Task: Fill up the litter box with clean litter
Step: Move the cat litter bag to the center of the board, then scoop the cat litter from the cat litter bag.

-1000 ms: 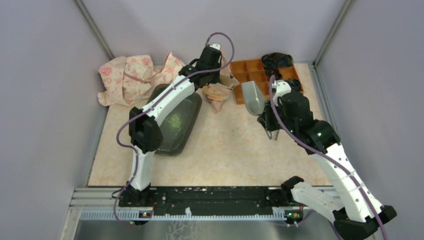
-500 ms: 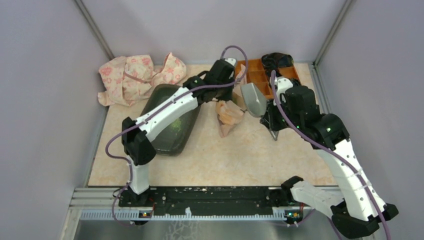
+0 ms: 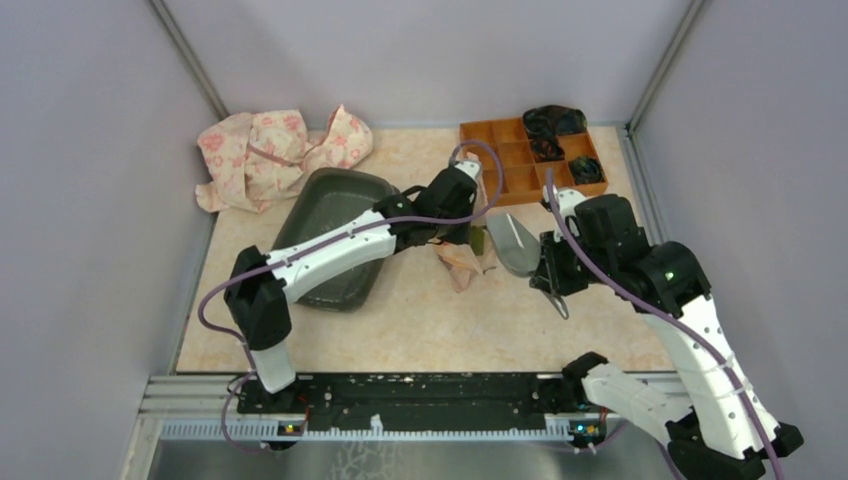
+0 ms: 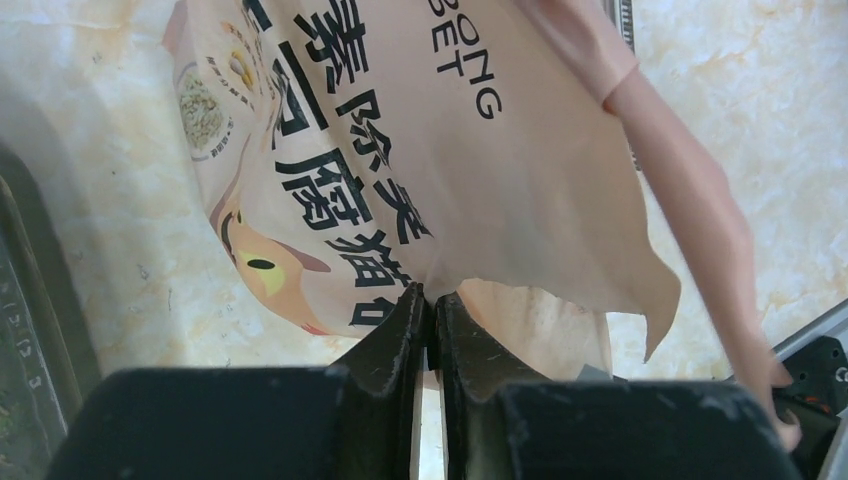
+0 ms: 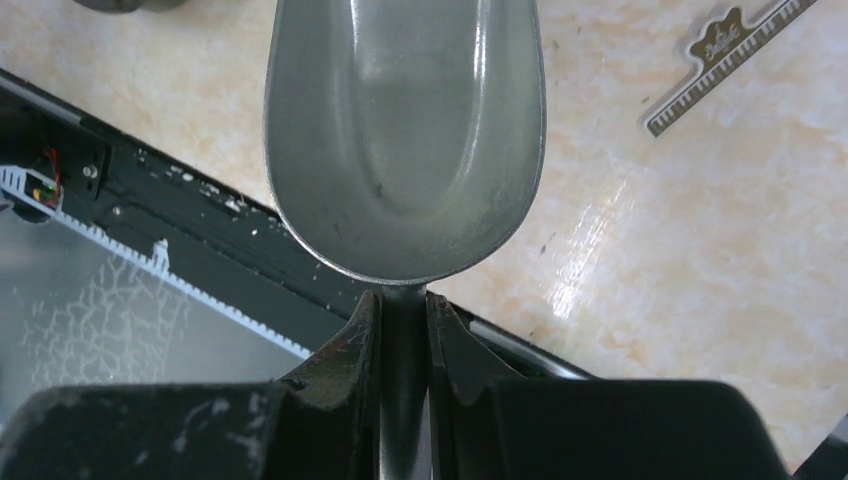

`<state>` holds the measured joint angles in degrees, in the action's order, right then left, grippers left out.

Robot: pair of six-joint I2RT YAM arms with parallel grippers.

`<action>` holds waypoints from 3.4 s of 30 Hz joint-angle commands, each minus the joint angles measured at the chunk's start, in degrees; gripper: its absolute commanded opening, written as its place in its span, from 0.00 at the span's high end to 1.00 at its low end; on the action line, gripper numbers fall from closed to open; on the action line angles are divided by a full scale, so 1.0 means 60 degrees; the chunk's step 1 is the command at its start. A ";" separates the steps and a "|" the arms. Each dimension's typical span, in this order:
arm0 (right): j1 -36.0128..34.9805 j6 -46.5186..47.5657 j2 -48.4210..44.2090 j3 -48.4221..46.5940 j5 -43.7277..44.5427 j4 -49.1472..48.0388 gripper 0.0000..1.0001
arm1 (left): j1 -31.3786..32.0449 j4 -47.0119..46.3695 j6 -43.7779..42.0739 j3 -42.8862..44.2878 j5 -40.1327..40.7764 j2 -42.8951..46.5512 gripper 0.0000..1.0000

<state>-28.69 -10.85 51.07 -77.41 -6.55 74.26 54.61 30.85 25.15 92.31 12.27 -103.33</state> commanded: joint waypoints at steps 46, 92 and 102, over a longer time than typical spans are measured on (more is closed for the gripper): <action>-0.0469 -0.0782 0.6177 -0.1861 -0.1437 -0.0536 1.00 | 0.0153 -0.3397 -0.0343 -0.3512 -0.0743 0.2645 1.00; 0.1169 -0.3610 0.7815 -0.1057 -0.5017 0.1297 1.00 | -0.3108 -0.1095 -0.1716 0.3498 -0.5054 -0.4345 0.48; 0.1478 -0.4203 0.9378 -0.1431 -0.4988 0.0212 1.00 | -0.3102 -0.1157 -0.1759 0.3259 -0.5183 -0.4180 0.48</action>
<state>-20.86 -33.54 104.33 -84.01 -36.51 78.13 35.53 25.12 15.55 112.53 -17.26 -131.13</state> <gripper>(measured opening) 0.142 0.517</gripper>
